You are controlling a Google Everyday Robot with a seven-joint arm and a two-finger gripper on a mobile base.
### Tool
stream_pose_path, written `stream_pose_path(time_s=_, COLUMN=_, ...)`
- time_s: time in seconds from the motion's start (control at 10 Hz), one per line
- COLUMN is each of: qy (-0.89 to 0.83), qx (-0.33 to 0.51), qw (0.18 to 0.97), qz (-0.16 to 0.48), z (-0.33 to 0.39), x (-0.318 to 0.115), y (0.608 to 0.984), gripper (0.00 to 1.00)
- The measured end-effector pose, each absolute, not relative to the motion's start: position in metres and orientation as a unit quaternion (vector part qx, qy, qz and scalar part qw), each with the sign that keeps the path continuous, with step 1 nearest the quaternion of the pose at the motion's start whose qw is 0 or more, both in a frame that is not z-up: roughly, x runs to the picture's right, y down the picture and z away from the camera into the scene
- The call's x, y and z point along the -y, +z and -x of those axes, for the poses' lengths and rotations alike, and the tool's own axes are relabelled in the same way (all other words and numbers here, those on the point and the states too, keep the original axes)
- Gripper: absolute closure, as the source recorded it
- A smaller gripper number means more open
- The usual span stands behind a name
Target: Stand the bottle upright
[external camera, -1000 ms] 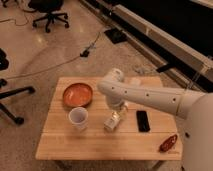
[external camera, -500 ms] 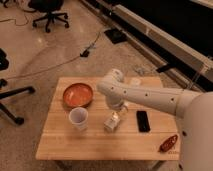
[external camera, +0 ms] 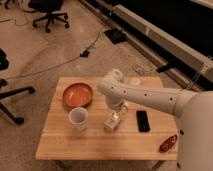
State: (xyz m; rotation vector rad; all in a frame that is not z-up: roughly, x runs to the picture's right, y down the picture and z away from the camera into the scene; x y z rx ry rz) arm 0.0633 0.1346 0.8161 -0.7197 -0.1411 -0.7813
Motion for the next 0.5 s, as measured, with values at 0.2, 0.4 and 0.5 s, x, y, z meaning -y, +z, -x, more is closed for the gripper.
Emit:
stream_pose_path(time_s=0.2, qy=-0.373, qx=0.068, qw=0.860, qz=0.342, z=-0.0627, x=-0.1343, y=0.8171, gripper=0.35)
stream_pose_path(time_s=0.4, qy=-0.373, qx=0.068, qw=0.859, qz=0.343, z=-0.0608, x=-0.1347, y=0.8200, gripper=0.35)
stream_pose_path(time_s=0.5, qy=-0.374, qx=0.069, qw=0.858, qz=0.346, z=-0.0604, x=-0.1358, y=0.8212, gripper=0.35)
